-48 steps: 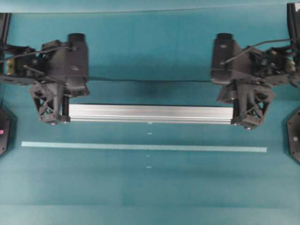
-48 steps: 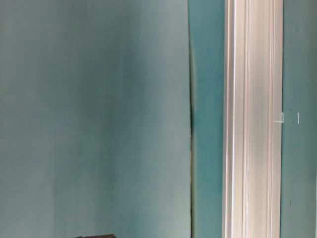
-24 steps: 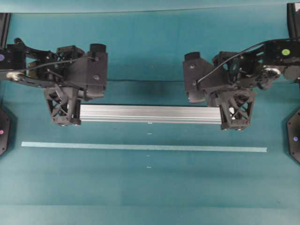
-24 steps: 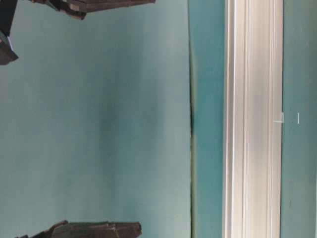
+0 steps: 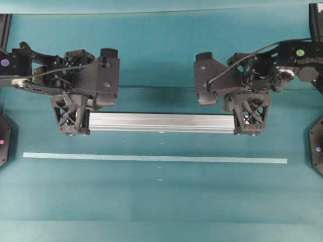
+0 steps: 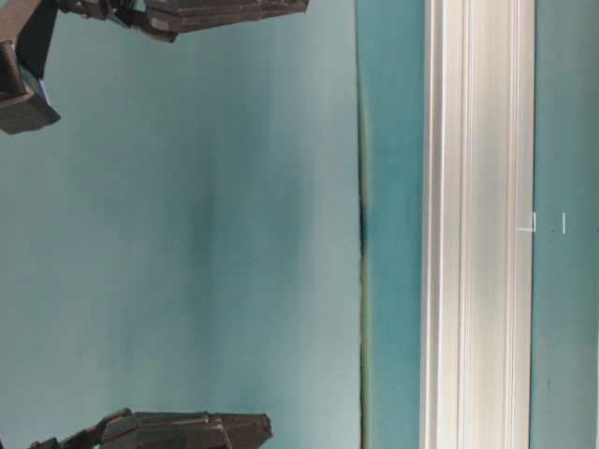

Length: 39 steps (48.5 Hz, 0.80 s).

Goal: Lift the metal rail with both hands and move it towards you.
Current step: 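Lower both open grippers down around the rail ends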

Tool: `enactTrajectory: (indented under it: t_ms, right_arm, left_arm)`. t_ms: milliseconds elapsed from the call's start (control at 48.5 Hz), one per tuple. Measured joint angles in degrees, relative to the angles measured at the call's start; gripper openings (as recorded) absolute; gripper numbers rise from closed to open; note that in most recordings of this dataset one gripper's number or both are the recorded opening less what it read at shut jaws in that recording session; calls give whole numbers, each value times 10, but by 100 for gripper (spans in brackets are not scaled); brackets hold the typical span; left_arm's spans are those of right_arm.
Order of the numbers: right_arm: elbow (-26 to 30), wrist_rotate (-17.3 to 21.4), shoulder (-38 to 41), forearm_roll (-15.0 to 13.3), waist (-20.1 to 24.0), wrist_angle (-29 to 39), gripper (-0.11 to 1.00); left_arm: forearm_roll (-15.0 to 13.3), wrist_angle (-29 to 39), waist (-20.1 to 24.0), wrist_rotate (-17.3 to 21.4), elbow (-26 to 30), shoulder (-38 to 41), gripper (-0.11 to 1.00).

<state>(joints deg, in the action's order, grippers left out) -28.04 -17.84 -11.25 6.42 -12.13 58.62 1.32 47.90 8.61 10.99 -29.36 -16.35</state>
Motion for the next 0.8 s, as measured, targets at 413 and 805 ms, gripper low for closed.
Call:
enactTrajectory:
  t_ms: [413, 805]
  right_arm:
    - [-18, 2, 0, -11, -8, -71, 100]
    - [-62, 54, 6, -1, -4, -117, 100]
  left_arm:
    - [2, -14, 0, -24, -23, 11, 97]
    - [2, -36, 0, -48, -51, 29, 97]
